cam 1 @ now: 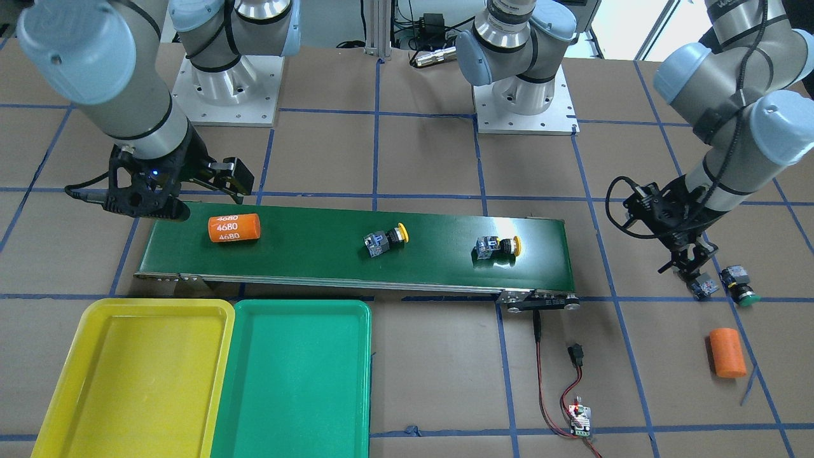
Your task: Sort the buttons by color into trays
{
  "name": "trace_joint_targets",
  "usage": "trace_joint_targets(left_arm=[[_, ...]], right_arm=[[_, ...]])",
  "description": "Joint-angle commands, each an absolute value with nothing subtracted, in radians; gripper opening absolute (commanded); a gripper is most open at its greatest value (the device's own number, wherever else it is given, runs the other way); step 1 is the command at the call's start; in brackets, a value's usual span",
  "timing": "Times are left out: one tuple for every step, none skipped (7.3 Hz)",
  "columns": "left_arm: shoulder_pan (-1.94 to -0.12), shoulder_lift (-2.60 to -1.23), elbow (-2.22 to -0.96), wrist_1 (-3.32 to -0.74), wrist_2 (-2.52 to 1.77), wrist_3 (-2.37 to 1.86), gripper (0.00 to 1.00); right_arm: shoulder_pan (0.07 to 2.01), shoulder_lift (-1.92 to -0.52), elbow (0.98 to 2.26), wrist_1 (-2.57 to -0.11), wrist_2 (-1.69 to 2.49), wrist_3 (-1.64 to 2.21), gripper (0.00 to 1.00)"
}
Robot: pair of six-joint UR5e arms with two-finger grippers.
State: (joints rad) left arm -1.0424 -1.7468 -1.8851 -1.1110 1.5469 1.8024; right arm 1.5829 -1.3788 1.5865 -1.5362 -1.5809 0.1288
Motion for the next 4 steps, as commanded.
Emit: trace_joint_targets(left_arm=[[-0.967,-1.802,-1.856,-1.109,1.613,2.123,1.00],[-0.936,-1.828,-1.833,-1.114,1.624,2.184,1.00],[-0.904,-1.865,-1.815,-1.100,1.623,2.301,1.00],[-0.888,-1.905,-1.777,-1.095,1.617,2.363,1.00]], right_arm=[[1.583,-1.361,1.653,-1.599,-1.588,0.123,1.00],[1.583,-1.370,1.727,-1.673,-1.588,0.121,1.00],[1.582,-1.377,1.793,-1.756,-1.591,0.094,1.00],[1.583,-1.402,1.831,-1.797,-1.589,0.091,1.00]])
